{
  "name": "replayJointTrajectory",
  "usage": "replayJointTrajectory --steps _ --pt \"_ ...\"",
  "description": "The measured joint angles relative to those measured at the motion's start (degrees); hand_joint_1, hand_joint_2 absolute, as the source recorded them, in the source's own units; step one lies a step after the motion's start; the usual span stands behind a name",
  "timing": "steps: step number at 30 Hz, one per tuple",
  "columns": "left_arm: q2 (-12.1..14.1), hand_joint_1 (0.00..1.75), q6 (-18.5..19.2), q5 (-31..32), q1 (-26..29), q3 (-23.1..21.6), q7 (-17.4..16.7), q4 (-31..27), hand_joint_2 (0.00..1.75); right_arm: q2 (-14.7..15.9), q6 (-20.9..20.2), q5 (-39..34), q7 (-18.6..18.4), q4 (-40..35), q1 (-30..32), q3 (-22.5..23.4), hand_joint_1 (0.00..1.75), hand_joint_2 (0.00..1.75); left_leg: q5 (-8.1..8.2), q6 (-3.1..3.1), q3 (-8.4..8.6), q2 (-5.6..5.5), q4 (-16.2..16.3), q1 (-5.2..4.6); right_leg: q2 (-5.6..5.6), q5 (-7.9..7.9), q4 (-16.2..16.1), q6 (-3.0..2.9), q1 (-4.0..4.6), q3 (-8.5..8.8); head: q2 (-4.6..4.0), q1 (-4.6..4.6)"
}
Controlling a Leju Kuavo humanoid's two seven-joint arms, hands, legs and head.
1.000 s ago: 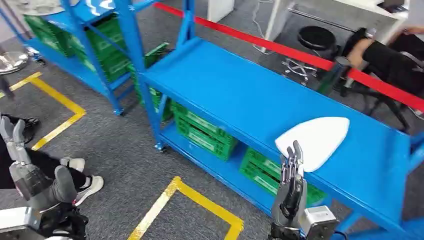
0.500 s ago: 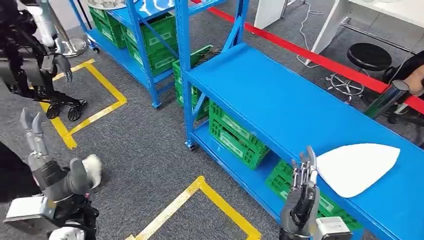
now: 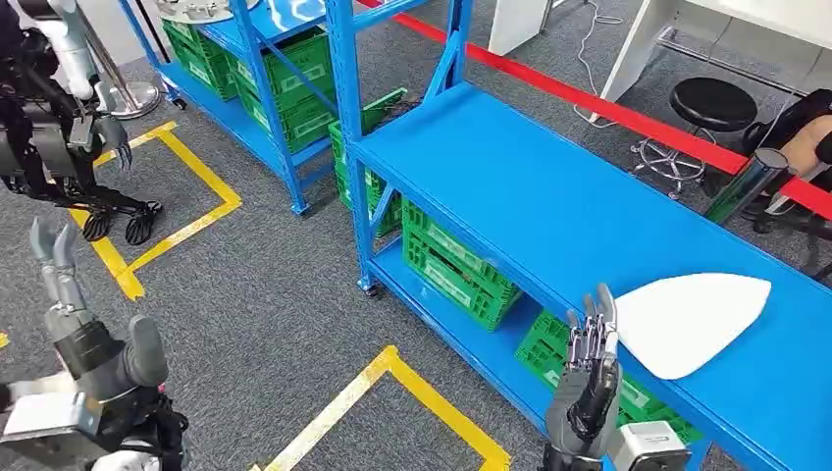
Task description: Take the parts from the cabinet and place them on the table.
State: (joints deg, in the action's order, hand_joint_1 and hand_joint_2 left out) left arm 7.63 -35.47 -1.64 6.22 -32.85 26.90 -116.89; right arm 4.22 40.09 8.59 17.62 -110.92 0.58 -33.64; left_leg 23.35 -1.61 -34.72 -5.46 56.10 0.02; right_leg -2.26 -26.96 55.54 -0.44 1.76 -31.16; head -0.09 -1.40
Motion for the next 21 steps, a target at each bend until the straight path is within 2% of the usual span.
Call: replayJointTrajectory --steps 12,21 --pt "0.0 0.00 0.1 -0.9 0.0 0.0 0.0 0.0 0.00 0.0 0.0 -0.2 0.2 0.0 0.2 0.0 0.00 0.00 0.14 0.04 0.00 0.00 0.0 -0.16 0.00 -0.13 0.0 -0.09 -0.16 -0.01 0.00 0.02" --pt "-0.6 0.00 2.2 -1.5 -2.1 -1.2 -0.7 1.4 0.00 0.0 0.0 -1.4 1.0 -0.7 2.7 0.9 0.00 0.00 0.19 -0.03 0.01 0.03 0.0 -0.18 -0.05 -0.15 0.0 -0.08 -0.19 -0.04 0.00 0.13"
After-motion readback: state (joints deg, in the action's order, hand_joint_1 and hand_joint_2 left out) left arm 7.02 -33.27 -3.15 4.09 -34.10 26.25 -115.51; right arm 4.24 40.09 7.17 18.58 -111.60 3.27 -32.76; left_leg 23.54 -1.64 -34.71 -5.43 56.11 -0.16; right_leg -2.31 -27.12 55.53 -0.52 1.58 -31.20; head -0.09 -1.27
